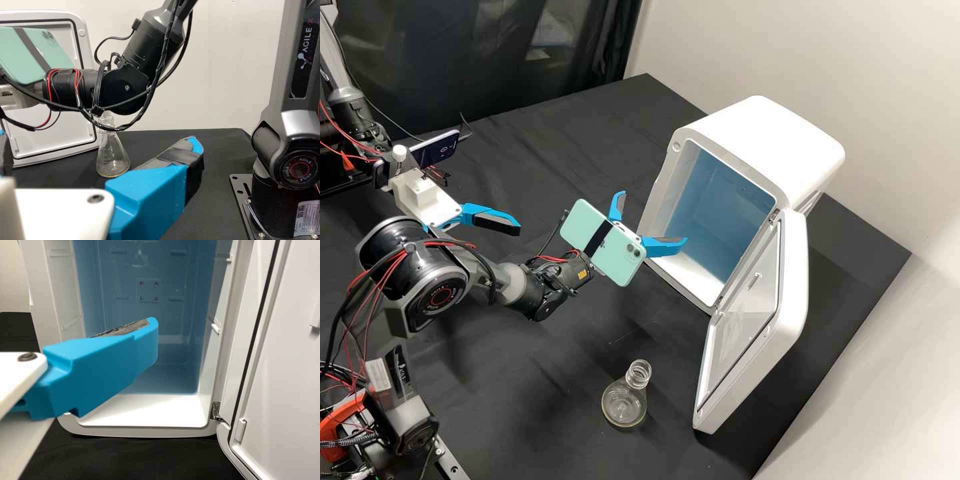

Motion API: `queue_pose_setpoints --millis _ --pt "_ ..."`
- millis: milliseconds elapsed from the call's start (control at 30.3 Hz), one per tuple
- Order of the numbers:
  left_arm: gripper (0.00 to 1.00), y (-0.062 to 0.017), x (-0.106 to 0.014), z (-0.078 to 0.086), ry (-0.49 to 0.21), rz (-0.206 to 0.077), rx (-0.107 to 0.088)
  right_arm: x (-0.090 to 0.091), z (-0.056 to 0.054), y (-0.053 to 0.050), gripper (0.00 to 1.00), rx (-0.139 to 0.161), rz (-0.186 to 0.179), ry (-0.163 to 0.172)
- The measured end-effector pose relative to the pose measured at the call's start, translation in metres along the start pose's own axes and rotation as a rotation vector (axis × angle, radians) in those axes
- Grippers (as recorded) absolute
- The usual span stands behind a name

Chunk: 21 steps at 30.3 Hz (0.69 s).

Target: Place the flask in the incubator

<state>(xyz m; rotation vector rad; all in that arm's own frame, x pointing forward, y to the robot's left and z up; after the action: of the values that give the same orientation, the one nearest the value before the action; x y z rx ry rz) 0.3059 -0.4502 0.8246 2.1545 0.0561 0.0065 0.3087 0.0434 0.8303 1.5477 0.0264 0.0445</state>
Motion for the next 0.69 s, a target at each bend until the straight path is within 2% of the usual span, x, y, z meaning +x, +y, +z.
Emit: queue_pose_setpoints --millis 462,528,694 --pt "1.00 -0.0008 -0.001 -0.001 0.003 -0.003 0.000 0.000 0.000 0.000 1.00 0.000 0.000 0.000" --pt "1.00 -0.0017 -0.004 -0.002 0.006 -0.007 0.000 0.000 0.000 0.000 1.00 0.000 0.000 0.000" --pt "1.00 0.0024 -0.016 -0.006 0.022 0.005 -0.001 0.000 0.000 0.000 1.00 0.000 0.000 0.000"
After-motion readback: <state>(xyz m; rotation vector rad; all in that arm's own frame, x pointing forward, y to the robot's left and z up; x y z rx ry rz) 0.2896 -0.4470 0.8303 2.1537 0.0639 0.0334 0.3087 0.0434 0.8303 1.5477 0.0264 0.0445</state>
